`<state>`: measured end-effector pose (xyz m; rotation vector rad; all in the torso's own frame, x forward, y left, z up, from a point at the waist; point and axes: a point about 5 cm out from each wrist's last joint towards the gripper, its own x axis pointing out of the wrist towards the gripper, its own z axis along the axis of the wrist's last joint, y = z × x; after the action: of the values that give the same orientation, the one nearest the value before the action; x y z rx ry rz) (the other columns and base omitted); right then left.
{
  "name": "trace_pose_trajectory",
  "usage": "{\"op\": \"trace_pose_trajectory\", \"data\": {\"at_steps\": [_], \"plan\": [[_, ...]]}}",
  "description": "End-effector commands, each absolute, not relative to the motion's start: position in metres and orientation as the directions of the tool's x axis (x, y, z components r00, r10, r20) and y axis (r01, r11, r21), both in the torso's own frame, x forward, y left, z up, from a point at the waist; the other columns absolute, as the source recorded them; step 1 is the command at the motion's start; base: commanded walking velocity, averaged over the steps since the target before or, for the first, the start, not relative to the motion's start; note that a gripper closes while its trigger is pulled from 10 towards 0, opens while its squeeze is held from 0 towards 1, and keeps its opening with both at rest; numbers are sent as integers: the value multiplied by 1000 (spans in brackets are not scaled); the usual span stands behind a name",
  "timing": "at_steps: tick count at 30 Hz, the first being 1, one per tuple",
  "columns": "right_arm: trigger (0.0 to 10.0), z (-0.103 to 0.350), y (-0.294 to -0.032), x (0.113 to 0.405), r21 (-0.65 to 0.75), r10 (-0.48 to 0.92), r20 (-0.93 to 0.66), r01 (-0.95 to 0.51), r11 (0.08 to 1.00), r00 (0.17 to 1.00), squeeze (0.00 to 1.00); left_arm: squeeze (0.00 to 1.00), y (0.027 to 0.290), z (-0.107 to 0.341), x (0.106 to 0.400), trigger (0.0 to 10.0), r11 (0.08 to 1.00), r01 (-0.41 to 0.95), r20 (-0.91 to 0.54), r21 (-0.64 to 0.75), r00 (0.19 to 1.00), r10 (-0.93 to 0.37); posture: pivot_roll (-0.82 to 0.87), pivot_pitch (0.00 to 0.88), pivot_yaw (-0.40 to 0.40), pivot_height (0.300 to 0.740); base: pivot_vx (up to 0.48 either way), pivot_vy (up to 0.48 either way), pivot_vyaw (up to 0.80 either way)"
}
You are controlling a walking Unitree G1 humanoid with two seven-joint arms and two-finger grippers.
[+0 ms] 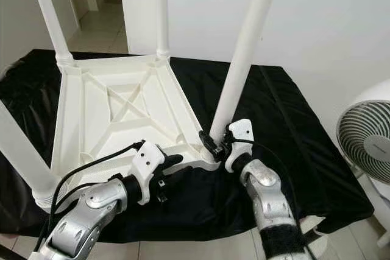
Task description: Building children table
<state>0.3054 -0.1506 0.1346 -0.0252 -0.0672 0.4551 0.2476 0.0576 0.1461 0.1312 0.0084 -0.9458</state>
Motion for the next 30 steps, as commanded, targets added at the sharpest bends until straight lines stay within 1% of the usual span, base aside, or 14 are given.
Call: {"op": "trace_pose_trajectory", "data": {"at_steps": [1,3,4,5,7,13,14,18,19,24,26,28,29,30], "plan": [[0,112,-156,300,-8,388,-54,-389,921,920,0,0,58,143,250,10000,614,783,-75,106,622,-780,6,42,-51,740,0,0,0],[0,107,-151,293,27,202,-76,-201,979,976,0,0,57,143,254,10000,623,775,-74,110,631,-772,3,40,-47,740,0,0,0],[0,107,-151,293,27,202,-76,-201,979,976,0,0,57,143,254,10000,623,775,-74,110,631,-772,3,40,-47,740,0,0,0],[0,103,-148,289,35,119,-91,-116,993,989,0,0,56,143,255,10000,626,772,-73,112,634,-770,1,38,-46,740,0,0,0],[0,100,-142,285,45,39,-105,-34,998,994,0,0,56,144,257,10000,631,767,-70,114,640,-765,2,36,-43,740,0,0,0],[0,100,-129,281,63,6,-101,0,998,995,0,0,57,145,258,10000,640,758,-59,126,649,-758,6,34,-38,740,0,0,0],[10000,101,-131,282,65,6,-99,0,998,995,0,0,58,144,259,10000,635,764,-68,115,643,-763,8,29,-40,740,0,0,0],[10000,106,-132,283,82,49,-73,-43,996,996,0,0,60,145,260,10000,635,765,-69,109,643,-763,4,28,-35,740,0,0,0],[10000,112,-133,284,93,93,-40,-89,992,995,1000,0,61,145,261,10000,635,763,-71,120,644,-761,7,18,-32,740,0,0,0],[10000,125,-145,290,66,195,25,-196,978,981,1000,0,64,146,262,10000,635,762,-70,128,646,-760,11,8,-29,740,0,0,0],[10000,125,-145,290,66,195,25,-196,978,981,1000,0,64,146,262,10000,635,762,-70,128,646,-760,11,8,-29,740,0,0,0],[10000,128,-153,292,21,335,7,-335,942,942,1000,0,65,146,263,10000,635,763,-63,117,644,-762,10,10,-30,740,0,0,0],[10000,128,-153,292,21,335,7,-335,942,942,1000,0,65,146,263,10000,635,763,-63,117,644,-762,10,10,-30,740,0,0,0],[10000,129,-156,292,-7,405,-7,-405,914,914,161,0,65,145,263,10000,631,770,-61,90,637,-768,10,10,-30,740,0,0,0]]}}
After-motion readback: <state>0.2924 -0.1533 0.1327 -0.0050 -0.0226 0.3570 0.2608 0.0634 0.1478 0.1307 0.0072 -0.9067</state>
